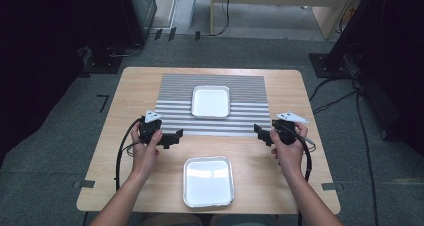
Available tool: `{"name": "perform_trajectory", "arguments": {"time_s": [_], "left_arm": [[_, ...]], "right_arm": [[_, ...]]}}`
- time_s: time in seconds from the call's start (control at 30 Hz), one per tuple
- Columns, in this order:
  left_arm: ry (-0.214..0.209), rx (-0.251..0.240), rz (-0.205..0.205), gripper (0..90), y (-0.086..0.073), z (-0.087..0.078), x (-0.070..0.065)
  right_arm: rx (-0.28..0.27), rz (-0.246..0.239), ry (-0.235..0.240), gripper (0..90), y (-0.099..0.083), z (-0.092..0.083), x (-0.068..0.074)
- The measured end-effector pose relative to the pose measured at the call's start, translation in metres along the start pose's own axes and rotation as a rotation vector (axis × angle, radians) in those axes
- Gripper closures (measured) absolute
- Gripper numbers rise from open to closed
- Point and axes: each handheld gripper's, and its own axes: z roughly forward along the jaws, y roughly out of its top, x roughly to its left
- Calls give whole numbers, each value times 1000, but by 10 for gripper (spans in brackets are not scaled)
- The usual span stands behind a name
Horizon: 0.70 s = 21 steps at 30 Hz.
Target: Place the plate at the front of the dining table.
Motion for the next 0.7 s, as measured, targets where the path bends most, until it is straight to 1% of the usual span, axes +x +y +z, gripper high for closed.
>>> {"name": "perform_trajectory", "arguments": {"time_s": [0.13, 0.23, 0.37, 0.47, 0.7], "left_arm": [[1, -6, -12, 0, -7, -8, 5], [-7, -4, -26, 0, -12, -13, 8], [7, -4, -18, 0, -20, -20, 12], [17, -4, -15, 0, -26, -25, 14], [24, 1, -21, 0, -40, -34, 19]], "right_arm": [[-6, 3, 1, 219, -4, -7, -2], [-11, 5, 0, 222, -9, -13, -5], [-6, 14, -3, 222, -19, -20, -9], [2, 9, -8, 222, -28, -24, -12], [12, 28, -17, 222, -46, -35, -23]]}}
